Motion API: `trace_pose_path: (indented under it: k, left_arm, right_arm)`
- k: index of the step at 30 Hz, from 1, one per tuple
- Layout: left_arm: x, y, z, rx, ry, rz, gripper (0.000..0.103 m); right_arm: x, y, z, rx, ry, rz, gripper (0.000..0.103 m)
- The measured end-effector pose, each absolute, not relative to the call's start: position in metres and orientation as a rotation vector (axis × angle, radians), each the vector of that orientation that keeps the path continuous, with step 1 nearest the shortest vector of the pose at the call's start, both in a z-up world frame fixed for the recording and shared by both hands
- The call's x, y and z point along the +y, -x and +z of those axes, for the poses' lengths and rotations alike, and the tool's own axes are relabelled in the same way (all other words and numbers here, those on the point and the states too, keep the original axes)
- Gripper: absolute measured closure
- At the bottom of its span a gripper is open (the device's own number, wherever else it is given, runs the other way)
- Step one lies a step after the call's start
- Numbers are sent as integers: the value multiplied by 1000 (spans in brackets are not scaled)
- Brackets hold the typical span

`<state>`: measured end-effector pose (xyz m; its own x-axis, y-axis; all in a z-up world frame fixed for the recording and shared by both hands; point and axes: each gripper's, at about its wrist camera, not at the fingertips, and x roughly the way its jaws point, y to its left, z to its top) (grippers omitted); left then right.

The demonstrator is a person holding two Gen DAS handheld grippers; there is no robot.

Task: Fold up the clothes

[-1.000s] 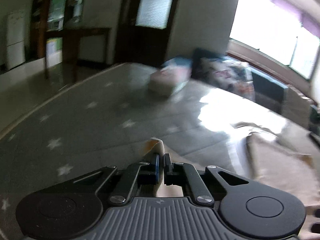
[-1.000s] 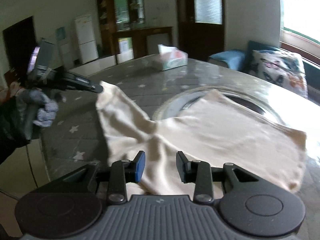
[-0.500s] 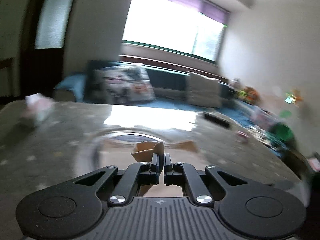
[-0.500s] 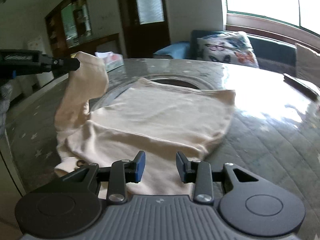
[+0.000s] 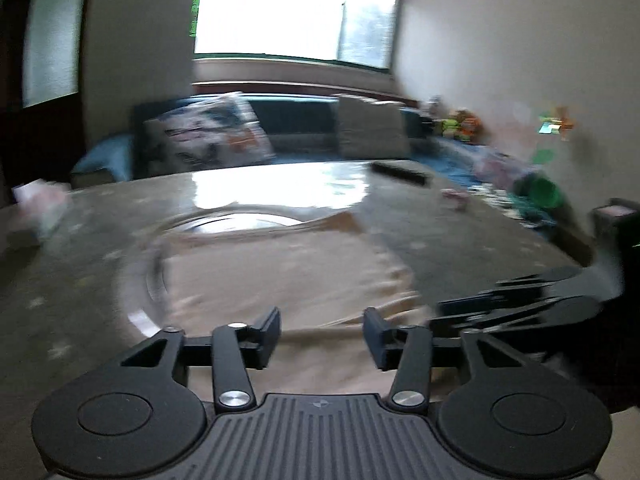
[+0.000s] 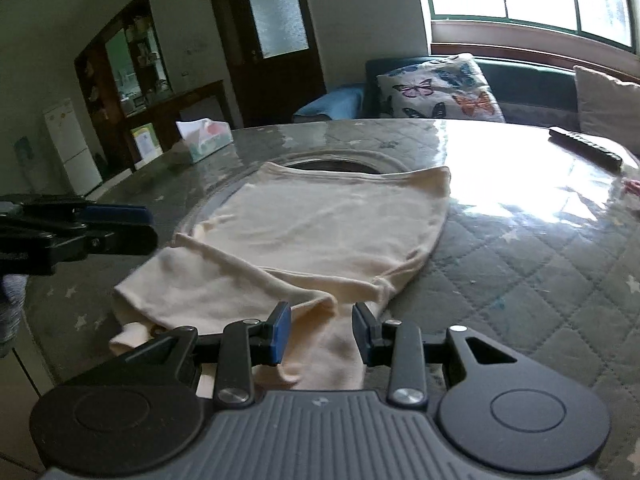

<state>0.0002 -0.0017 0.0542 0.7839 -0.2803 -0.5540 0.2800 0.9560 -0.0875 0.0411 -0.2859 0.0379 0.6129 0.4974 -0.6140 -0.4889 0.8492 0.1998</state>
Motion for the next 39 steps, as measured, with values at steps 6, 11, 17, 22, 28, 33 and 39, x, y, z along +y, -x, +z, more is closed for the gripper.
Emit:
trace_pose_path:
  k: [6,11,17,22,28,33,39]
  left_arm:
    - [53,15,34,666,-17,-128,43]
    - [65,28,21,689,-38,-124,35]
    - [55,31,12,688,-98,-149,35]
    - [49,27,5,690,-136,-154,37]
    - [43,25,0,691,-176,-165,66]
    - [40,25,-3,693,-208,-168,84]
    - [39,27,-4,701,-221,-167,81]
  right_arm:
    - [-270,-49,30,736,-3,562,69]
    - [-272,-55,33,733,-37,526,69]
    - [-280,-56,41,712,-89,503,70]
    - [-269,-61,28,757,-46,515,77]
    - [-264,-62,24,755,-16,501,95]
    - [-266,-59,38,703,9,488,97]
    - [-267,-69,21,743,14,455,96]
